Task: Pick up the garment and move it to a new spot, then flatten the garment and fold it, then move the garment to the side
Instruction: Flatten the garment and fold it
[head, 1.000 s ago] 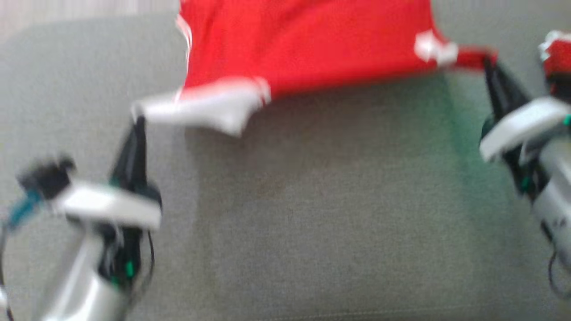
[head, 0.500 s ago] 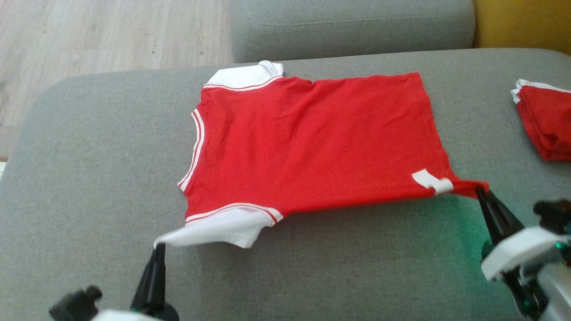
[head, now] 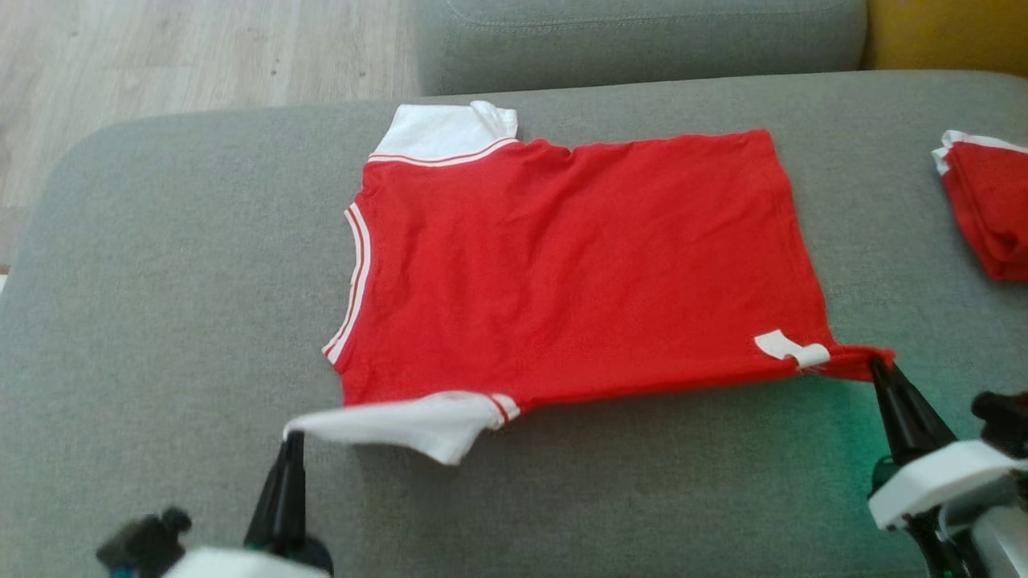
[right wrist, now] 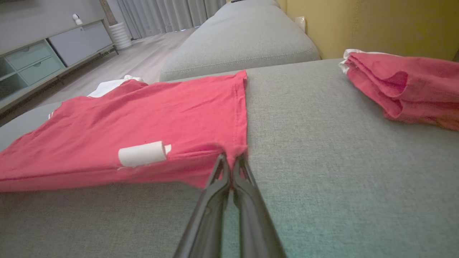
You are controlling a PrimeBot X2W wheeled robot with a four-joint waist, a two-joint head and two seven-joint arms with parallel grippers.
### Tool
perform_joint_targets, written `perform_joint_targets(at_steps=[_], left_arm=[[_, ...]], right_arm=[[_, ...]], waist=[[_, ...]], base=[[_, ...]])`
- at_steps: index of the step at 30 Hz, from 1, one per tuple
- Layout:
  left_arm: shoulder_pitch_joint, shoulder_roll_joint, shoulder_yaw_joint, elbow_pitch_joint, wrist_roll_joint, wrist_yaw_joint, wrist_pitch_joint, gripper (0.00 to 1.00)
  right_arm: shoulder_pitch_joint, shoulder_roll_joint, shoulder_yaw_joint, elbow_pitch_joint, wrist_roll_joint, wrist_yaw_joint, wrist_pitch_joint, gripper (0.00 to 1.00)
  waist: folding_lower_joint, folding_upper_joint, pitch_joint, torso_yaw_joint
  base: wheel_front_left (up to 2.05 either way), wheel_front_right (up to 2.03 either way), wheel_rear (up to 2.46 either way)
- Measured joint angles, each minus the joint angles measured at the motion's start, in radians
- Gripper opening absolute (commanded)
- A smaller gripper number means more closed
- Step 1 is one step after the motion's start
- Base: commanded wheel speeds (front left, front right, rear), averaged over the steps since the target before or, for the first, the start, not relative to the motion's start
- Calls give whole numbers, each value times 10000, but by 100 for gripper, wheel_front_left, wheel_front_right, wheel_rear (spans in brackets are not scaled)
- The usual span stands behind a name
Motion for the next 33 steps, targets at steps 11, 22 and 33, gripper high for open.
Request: perform_joint_targets(at_steps=[11, 22, 33], left_arm=[[-3041, -198, -50, 1779, -90, 71, 245, 0], [-5406, -284, -830, 3607, 136, -105, 107, 0], [-6303, -288, -995, 4334, 397, -115, -31, 0]], right_arm=[[-1856, 176, 353, 938, -1124, 0, 364, 0], [-3468, 176, 892, 2130, -1551, 0, 357, 0], [-4258, 276, 1057, 3101, -1528, 0, -10, 74]], waist=[[0, 0, 491, 100], [0, 0, 1251, 189], [0, -1, 1533, 108]], base=[[0, 0, 0], [0, 0, 0], [0, 0, 0]])
